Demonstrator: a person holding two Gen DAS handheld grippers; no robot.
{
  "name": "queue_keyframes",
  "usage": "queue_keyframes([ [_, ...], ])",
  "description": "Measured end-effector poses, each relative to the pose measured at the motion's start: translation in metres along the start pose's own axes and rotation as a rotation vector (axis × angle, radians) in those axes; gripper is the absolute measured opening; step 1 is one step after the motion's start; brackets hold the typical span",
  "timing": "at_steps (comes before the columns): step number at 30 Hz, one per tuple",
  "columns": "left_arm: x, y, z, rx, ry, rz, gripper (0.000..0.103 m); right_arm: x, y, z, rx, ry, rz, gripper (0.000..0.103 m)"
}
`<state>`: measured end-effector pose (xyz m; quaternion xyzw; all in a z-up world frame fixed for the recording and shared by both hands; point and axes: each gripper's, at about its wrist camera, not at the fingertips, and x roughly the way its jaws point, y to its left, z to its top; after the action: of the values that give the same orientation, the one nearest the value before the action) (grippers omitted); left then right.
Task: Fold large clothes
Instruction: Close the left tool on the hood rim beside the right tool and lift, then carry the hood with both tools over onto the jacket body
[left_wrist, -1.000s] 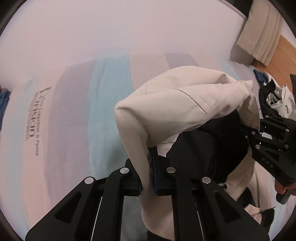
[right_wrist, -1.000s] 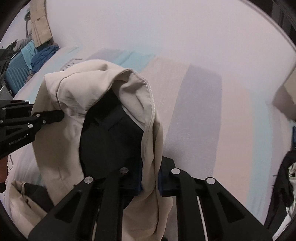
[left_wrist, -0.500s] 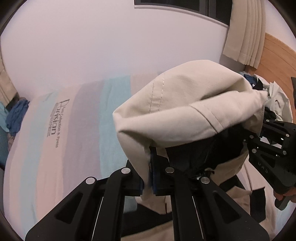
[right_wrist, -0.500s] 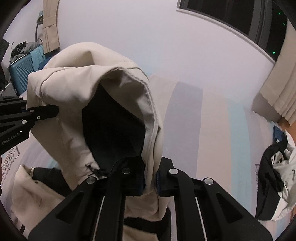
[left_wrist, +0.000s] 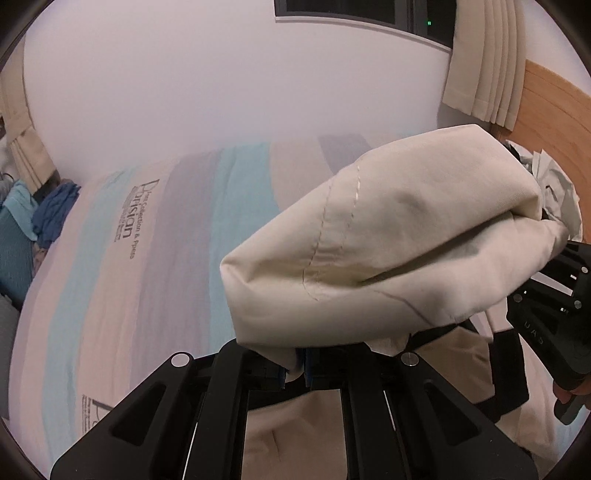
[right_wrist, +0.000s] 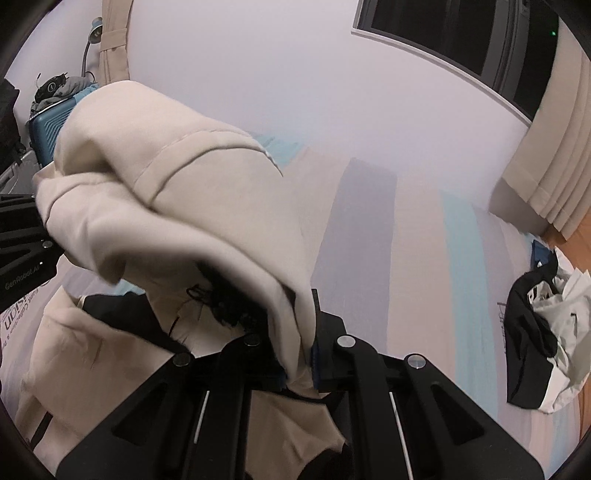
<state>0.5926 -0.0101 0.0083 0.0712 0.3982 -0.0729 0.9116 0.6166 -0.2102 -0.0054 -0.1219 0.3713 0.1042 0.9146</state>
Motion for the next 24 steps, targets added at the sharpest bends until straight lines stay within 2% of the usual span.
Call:
queue_keyframes([
  [12, -0.027, -0.015, -0.053, 0.024, 0.011, 0.027, 0.005, -0.034, 0.025, -0.047, -0.006, 0.013, -0.019, 0.007],
  [24, -0.040, -0.030, -0.114, 0.013, 0.035, 0.044, 0.006, -0.050, 0.053, -0.092, -0.019, 0.052, -0.028, 0.007],
])
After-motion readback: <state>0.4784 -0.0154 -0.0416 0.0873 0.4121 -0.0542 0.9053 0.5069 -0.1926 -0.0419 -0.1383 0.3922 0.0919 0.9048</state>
